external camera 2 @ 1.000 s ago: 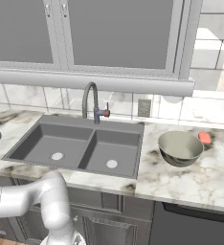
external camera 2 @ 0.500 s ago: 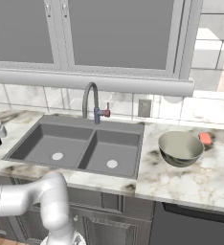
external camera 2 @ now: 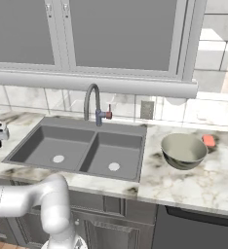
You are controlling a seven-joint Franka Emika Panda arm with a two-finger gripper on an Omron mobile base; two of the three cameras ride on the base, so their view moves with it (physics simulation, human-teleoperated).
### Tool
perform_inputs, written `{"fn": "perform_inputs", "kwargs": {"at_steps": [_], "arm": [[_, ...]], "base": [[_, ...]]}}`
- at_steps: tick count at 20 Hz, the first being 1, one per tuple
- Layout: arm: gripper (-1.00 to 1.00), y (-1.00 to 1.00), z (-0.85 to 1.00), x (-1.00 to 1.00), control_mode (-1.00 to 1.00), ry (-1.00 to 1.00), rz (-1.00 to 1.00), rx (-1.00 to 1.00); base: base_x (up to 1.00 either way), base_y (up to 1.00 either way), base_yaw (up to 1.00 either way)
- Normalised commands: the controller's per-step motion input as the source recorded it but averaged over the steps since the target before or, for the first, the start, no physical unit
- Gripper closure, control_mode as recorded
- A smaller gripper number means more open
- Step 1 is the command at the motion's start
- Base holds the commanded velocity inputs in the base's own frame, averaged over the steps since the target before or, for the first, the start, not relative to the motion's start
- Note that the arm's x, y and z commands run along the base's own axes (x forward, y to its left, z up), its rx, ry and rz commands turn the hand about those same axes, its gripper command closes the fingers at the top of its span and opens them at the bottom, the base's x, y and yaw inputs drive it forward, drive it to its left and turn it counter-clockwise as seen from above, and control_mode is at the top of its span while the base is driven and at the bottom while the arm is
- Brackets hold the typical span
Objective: Pick the mug and place it in the sink. Pick the bowl and place it in the open cabinet and then close the cabinet.
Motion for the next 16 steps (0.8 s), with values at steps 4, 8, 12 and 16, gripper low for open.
{"fn": "perform_inputs", "kwargs": {"at_steps": [4,8,12,16], "arm": [[1.0,0.03,-0.88,-0.58,-1.0,0.31,-0.06,0.25],[1.0,0.12,-1.0,-0.86,-1.0,0.18,-0.05,0.07],[1.0,0.05,-0.58,-0.37,-1.0,0.05,-0.08,0.0],[1.0,0.0,0.62,0.0,-1.0,-0.06,-0.03,-0.02]], "base": [[0.0,0.0,0.0],[0.0,0.0,0.0],[0.0,0.0,0.0],[0.0,0.0,0.0]]}}
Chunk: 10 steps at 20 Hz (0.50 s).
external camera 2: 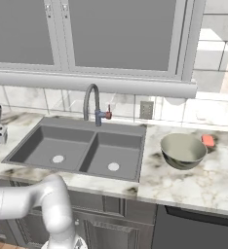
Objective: Pick the mug and place it in the sink. Pick the bowl and place it in the open cabinet and then close the cabinet.
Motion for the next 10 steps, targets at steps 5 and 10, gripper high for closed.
{"fn": "perform_inputs", "kwargs": {"at_steps": [5,10], "arm": [[1.0,-0.16,0.78,-0.1,-1.0,-0.15,0.0,-0.15],[1.0,-0.47,0.49,-0.18,-1.0,-0.02,0.0,-0.1]], "base": [[0.0,0.0,0.0],[0.0,0.0,0.0]]}}
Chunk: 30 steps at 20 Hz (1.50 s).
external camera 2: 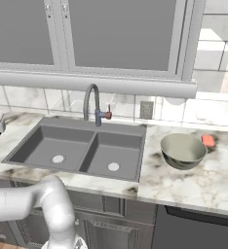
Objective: Pick the mug and place it in the sink. Pick the bowl and place it in the open cabinet and then close the cabinet.
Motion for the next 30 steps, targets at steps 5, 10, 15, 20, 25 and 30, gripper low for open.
{"fn": "perform_inputs", "kwargs": {"at_steps": [5,10,15,20,25,30], "arm": [[1.0,-0.75,0.08,-0.39,-1.0,0.0,-0.1,-0.11],[1.0,-0.87,0.0,-0.37,-1.0,0.0,-0.29,-0.01],[1.0,-0.78,-0.09,-0.15,-1.0,-0.03,-0.29,0.0],[1.0,-0.63,-0.17,0.0,-1.0,-0.12,-0.25,0.0],[1.0,-0.56,-0.13,0.19,-1.0,0.06,-0.15,0.01],[1.0,-0.39,-0.01,0.45,-1.0,0.17,0.0,0.0]], "base": [[0.0,0.0,0.0],[0.0,0.0,0.0],[0.0,0.0,0.0],[0.0,0.0,0.0],[0.0,0.0,0.0],[0.0,0.0,0.0]]}}
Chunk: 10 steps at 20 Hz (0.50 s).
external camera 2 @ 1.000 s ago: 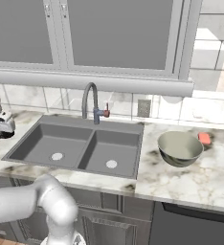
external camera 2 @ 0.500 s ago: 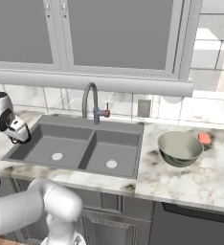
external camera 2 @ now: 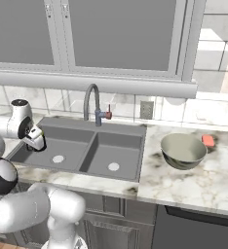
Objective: Pick the mug and place it in the sink. Pick the bowl and place it in the open cabinet and then close the cabinet.
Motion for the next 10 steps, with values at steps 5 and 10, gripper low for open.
{"fn": "perform_inputs", "kwargs": {"at_steps": [5,10], "arm": [[1.0,-0.15,-0.01,0.47,-1.0,0.22,-0.01,0.0],[1.0,-0.01,-0.07,0.34,-1.0,0.16,-0.05,0.0]], "base": [[0.0,0.0,0.0],[0.0,0.0,0.0]]}}
